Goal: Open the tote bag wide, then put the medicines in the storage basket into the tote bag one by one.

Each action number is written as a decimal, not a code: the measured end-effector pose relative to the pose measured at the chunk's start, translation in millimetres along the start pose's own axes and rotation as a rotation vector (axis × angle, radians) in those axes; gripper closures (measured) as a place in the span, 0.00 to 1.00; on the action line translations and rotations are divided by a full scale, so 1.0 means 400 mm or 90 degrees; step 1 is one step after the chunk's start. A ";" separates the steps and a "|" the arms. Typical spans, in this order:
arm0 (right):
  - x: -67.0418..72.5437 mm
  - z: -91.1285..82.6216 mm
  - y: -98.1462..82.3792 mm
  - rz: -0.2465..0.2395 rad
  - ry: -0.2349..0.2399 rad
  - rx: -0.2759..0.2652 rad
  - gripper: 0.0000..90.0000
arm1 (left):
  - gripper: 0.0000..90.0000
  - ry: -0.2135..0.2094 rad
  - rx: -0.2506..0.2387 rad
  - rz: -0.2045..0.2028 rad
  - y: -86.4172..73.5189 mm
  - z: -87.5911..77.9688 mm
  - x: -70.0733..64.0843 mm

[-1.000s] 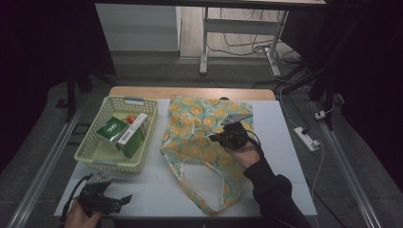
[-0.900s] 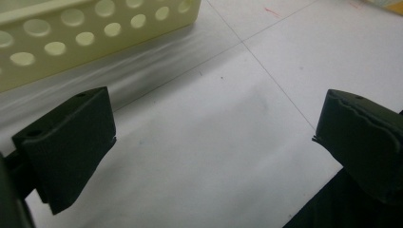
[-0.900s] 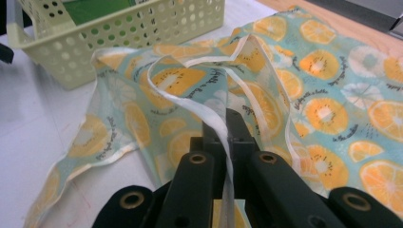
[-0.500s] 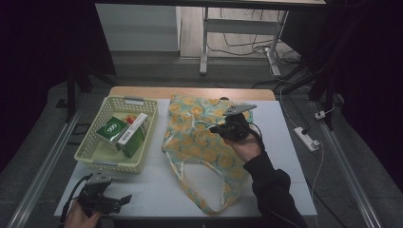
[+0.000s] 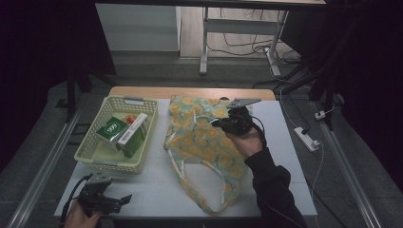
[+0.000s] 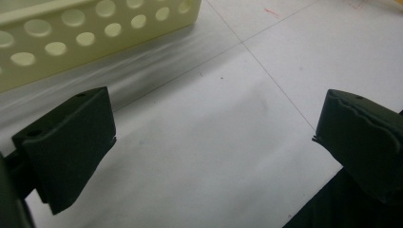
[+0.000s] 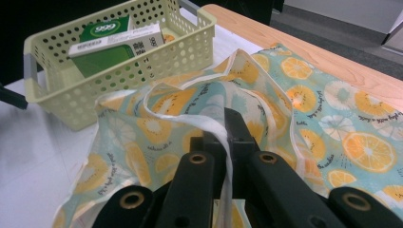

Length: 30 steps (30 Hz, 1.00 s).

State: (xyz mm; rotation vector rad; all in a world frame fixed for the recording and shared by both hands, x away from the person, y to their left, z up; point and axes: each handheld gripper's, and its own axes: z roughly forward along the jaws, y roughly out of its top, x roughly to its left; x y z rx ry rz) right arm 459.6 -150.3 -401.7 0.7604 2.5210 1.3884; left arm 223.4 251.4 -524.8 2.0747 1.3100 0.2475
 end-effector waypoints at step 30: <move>-0.003 -0.002 -0.001 0.000 0.002 -0.006 0.99 | 0.00 -0.014 -0.014 -0.025 -0.005 -0.010 0.008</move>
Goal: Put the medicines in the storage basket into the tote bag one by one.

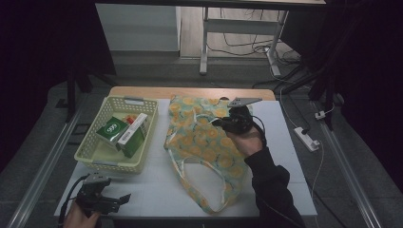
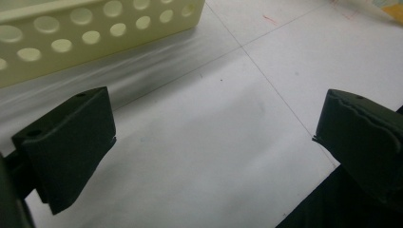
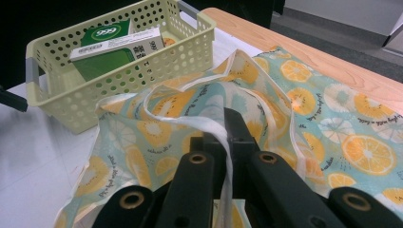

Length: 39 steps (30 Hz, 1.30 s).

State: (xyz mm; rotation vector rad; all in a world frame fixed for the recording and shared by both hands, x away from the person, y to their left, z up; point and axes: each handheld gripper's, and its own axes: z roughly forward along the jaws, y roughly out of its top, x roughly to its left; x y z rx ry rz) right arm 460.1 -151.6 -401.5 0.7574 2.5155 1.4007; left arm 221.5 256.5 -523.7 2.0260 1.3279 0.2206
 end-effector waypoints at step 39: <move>-0.001 0.002 -0.005 -0.010 0.013 0.002 0.99 | 0.00 -0.034 -0.091 -0.015 0.036 -0.092 0.030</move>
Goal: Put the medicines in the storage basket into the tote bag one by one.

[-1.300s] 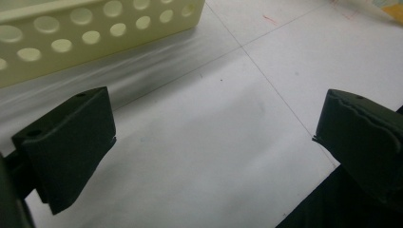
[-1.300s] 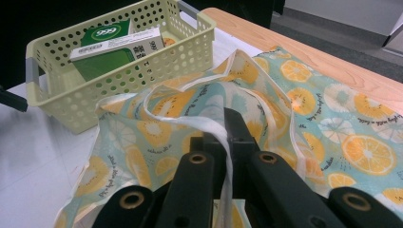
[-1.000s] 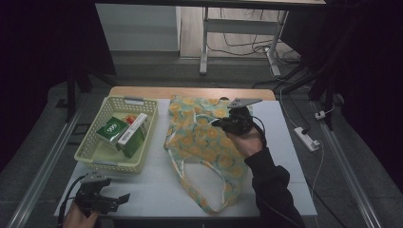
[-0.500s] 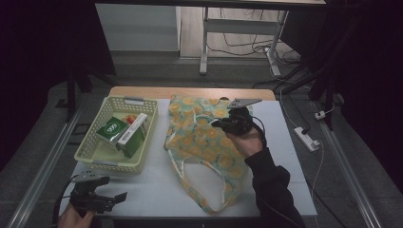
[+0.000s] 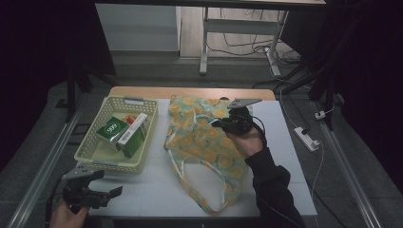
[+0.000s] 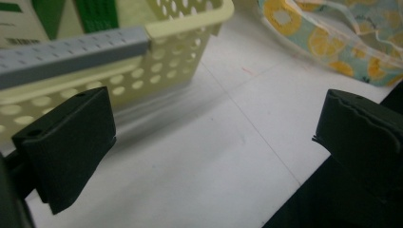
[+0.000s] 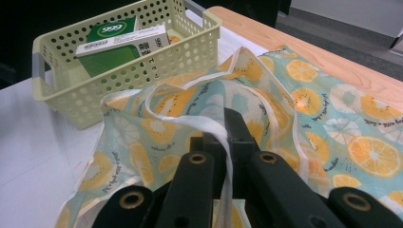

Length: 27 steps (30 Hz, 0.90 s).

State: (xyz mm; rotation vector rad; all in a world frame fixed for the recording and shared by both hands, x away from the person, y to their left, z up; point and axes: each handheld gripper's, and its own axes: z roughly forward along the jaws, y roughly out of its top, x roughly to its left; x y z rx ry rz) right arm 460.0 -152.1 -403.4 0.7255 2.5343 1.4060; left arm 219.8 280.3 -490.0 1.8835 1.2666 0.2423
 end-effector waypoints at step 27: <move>0.000 -0.003 0.002 -0.003 0.002 0.000 0.99 | 0.00 0.039 -0.042 0.030 0.088 -0.002 0.075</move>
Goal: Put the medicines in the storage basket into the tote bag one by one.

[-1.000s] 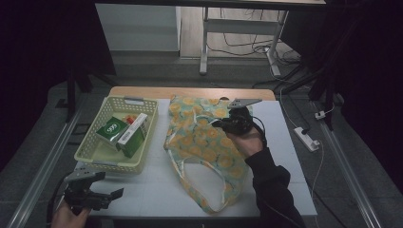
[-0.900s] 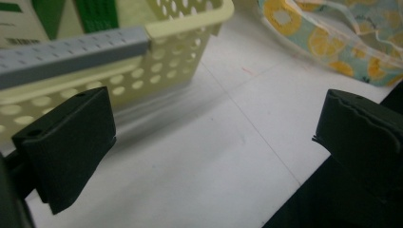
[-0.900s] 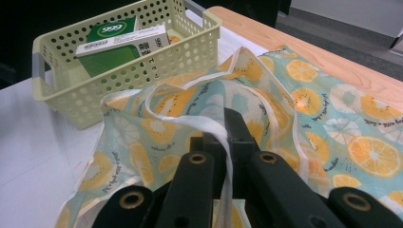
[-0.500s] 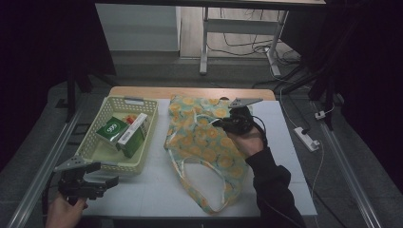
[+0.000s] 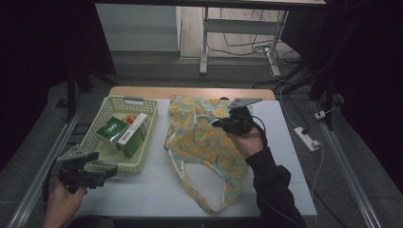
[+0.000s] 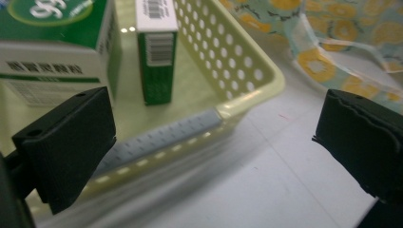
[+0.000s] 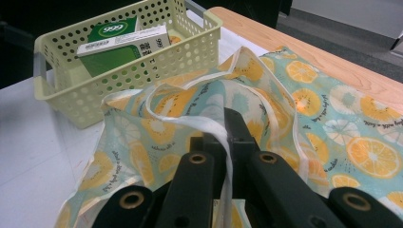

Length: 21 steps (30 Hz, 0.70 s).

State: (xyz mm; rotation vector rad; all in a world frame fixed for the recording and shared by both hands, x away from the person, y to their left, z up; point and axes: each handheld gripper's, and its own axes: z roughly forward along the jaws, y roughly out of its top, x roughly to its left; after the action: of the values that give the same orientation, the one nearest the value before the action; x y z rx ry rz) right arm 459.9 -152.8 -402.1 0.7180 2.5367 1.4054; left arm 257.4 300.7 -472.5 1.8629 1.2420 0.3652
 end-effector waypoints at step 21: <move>-0.003 0.004 -0.002 0.004 0.000 0.002 0.99 | 0.00 0.067 0.024 -0.015 0.079 0.037 0.076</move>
State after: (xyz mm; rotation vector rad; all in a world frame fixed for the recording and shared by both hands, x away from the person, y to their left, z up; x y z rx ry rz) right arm 461.2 -152.6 -403.8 0.7260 2.5397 1.4042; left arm 300.4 315.2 -463.0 1.8798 1.3488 0.4349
